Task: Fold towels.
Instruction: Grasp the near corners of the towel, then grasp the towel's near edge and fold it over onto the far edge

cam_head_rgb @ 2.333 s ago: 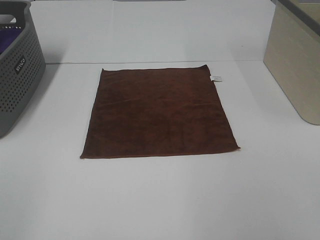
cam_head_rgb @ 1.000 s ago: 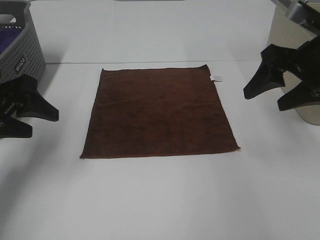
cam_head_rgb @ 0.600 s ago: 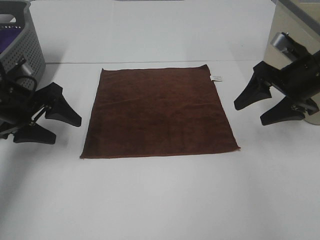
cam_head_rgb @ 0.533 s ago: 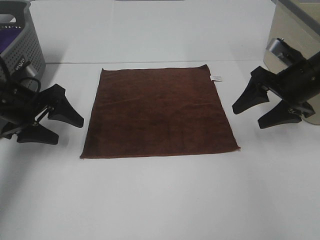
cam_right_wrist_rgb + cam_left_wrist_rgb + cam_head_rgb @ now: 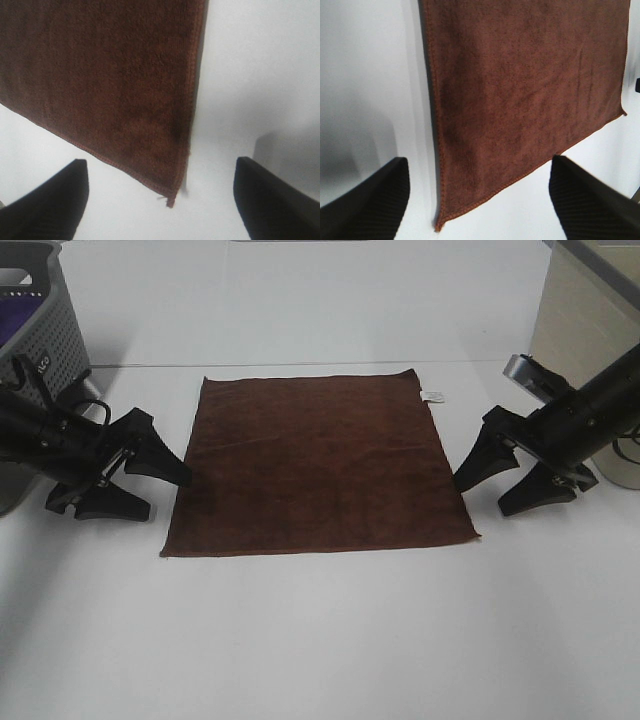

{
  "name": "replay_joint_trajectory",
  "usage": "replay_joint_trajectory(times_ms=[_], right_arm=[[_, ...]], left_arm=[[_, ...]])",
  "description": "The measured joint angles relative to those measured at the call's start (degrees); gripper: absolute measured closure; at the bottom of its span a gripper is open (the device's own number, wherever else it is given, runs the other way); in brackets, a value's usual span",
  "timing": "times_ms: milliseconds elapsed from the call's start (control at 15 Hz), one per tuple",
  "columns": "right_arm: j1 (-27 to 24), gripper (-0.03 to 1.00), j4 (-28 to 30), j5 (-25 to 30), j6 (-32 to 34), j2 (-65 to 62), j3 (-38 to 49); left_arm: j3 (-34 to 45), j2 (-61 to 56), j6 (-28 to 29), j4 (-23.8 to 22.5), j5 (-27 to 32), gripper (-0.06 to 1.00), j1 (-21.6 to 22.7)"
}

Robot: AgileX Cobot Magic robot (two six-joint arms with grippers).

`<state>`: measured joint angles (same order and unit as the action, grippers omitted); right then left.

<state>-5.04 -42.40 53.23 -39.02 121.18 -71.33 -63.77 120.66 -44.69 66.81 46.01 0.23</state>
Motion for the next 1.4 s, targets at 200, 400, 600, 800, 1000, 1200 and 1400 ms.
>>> replay_joint_trajectory(times_ms=[200, 400, 600, 800, 1000, 1200, 1400], right_arm=[[0.23, 0.22, -1.95, 0.06, -0.23, 2.18, -0.34], [3.61, 0.26, -4.81, 0.52, -1.49, 3.9, -0.8], [5.9, 0.47, -5.56, -0.63, -1.32, 4.64, -0.86], [5.84, 0.91, -4.41, -2.12, 2.18, 5.39, -0.69], [5.84, 0.97, -3.61, -1.15, 4.64, 5.39, -0.69], [5.84, 0.97, -2.98, 3.5, 5.67, 5.33, 0.29], [5.9, 0.97, -2.64, 1.55, 5.79, 1.09, 7.91]], left_arm=[[0.0, 1.95, -1.38, 1.49, 0.06, 0.21, -1.15], [-0.17, 2.58, -1.89, 3.84, -1.72, 0.21, -5.79], [-0.34, 3.09, -1.43, 5.67, -4.13, 0.34, -8.71], [-0.34, 3.95, -0.11, 4.3, -6.42, 0.86, -8.82], [-0.29, 3.61, 2.75, 0.46, -5.73, 0.93, -8.82], [-0.29, -0.23, 8.65, -8.19, -4.13, 0.93, -8.94], [3.04, -2.18, 14.5, -12.95, -0.97, 0.93, -9.0]])
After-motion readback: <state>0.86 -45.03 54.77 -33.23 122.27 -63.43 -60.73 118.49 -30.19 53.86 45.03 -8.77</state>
